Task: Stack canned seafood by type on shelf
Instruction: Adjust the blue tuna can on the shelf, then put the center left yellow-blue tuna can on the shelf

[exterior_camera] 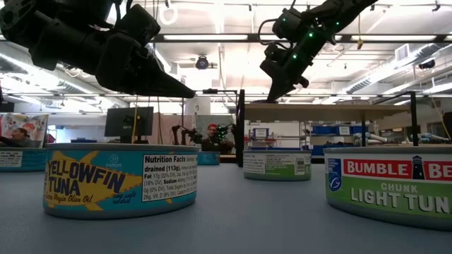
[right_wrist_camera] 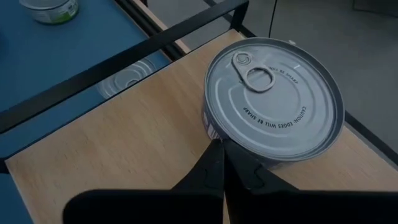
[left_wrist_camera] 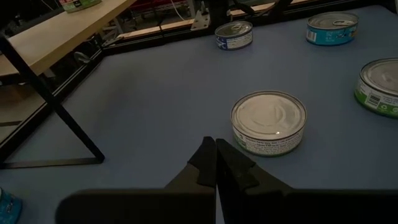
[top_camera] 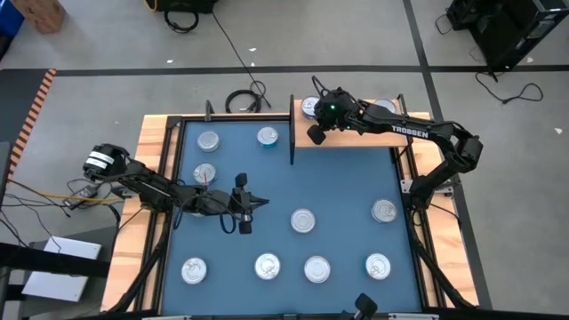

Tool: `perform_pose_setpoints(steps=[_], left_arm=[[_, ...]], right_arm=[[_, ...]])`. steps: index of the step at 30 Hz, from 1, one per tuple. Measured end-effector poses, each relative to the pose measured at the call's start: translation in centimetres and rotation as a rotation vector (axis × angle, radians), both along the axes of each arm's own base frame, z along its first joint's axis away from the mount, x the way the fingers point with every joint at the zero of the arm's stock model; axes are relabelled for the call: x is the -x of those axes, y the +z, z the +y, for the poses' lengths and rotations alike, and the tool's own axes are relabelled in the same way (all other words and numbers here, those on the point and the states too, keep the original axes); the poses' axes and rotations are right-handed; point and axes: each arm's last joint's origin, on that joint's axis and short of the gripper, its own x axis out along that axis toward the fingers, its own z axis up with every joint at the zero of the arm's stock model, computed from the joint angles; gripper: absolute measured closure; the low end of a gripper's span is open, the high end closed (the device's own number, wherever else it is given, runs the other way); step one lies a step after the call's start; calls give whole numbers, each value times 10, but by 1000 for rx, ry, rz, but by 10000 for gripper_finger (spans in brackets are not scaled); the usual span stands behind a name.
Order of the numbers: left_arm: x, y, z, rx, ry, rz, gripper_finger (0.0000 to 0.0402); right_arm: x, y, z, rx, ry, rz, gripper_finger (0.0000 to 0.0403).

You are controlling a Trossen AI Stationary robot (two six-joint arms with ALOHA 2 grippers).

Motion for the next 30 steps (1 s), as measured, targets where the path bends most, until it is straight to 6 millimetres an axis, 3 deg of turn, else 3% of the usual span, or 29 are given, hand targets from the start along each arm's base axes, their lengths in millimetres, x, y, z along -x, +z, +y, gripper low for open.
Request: perform_pose_setpoints(steps=[6,14,21,26,30], left_arm=[[0,0,0,1,0,0,398],[0,0,0,2,0,0,398],[0,0,0,1,1,2,398],[0,0,0,-4,19,0,398],[0,0,0,-1,19,0,398]], right_arm=[[0,0,0,-2,-4,-2,395],[-7,3,14,16,31,13,400],[-18,10,46,96,94,8,401],[-25,-7,72,200,187,-96,402],[-18,-17,90,259,200,-159,402]])
